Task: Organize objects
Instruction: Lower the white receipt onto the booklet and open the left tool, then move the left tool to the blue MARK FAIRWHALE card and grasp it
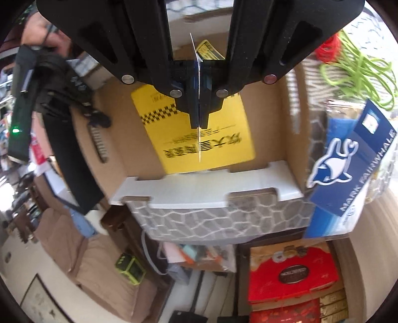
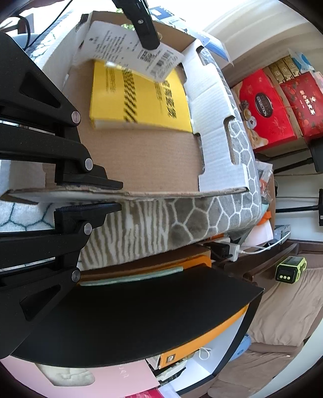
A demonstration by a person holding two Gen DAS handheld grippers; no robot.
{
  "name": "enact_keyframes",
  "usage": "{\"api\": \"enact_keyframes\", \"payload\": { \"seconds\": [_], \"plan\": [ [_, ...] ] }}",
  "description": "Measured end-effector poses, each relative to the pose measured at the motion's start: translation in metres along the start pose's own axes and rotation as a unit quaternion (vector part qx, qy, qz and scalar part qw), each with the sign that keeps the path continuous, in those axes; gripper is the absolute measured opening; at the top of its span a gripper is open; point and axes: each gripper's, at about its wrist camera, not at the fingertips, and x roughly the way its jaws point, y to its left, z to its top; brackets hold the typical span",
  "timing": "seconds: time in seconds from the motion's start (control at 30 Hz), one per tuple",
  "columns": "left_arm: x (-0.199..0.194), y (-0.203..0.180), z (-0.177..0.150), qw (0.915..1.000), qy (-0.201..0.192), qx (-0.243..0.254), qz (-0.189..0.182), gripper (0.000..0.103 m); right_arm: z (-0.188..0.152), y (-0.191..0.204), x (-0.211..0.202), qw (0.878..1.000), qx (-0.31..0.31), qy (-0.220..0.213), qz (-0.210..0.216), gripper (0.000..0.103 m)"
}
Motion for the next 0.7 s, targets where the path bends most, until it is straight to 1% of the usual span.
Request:
{"api": "enact_keyframes", "payload": {
  "seconds": [0.1, 0.23, 0.27, 0.3, 0.33, 0.4, 0.47, 0.53, 0.57, 0.7],
  "plan": [
    [0.005, 0.008, -0.002, 0.9999, 0.01, -0.007, 0.002, 0.0, 0.0, -0.002, 0.0, 1.0, 0.004, 0.001, 0.002, 0.009],
    [0.009, 0.011, -0.005, 0.9996, 0.021, -0.013, -0.009, 0.001, 0.0, 0.0, -0.001, 1.0, -0.001, 0.002, -0.001, 0.009],
    [0.008, 0.012, -0.006, 0.9997, 0.02, -0.016, -0.003, 0.005, -0.001, 0.0, -0.001, 1.0, -0.002, 0.003, 0.0, 0.009],
    [0.008, 0.013, -0.006, 0.9996, 0.02, -0.019, 0.001, 0.016, 0.0, 0.0, -0.001, 1.0, -0.002, 0.003, 0.0, 0.009],
    [0.005, 0.014, -0.005, 0.9996, 0.018, -0.023, 0.001, 0.034, 0.0, 0.0, -0.001, 1.0, -0.001, 0.004, 0.0, 0.009],
    [-0.002, 0.015, -0.005, 0.9997, 0.006, -0.025, -0.001, 0.051, 0.0, -0.001, -0.001, 1.0, -0.001, 0.004, 0.001, 0.009],
    [-0.012, 0.016, -0.004, 0.9996, -0.002, -0.024, -0.012, 0.053, 0.0, -0.001, -0.001, 1.0, -0.001, 0.004, 0.0, 0.009],
    [-0.024, 0.019, -0.003, 0.999, -0.012, -0.03, -0.032, 0.06, 0.0, -0.002, -0.001, 1.0, 0.001, 0.004, 0.0, 0.01],
    [-0.03, 0.021, -0.002, 0.9987, -0.017, -0.031, -0.036, 0.061, 0.0, -0.003, -0.001, 1.0, 0.002, 0.004, 0.0, 0.01],
    [-0.051, 0.032, 0.003, 0.9978, -0.039, -0.037, -0.04, 0.064, 0.0, -0.003, -0.001, 1.0, 0.001, 0.004, 0.0, 0.01]
  ]
}}
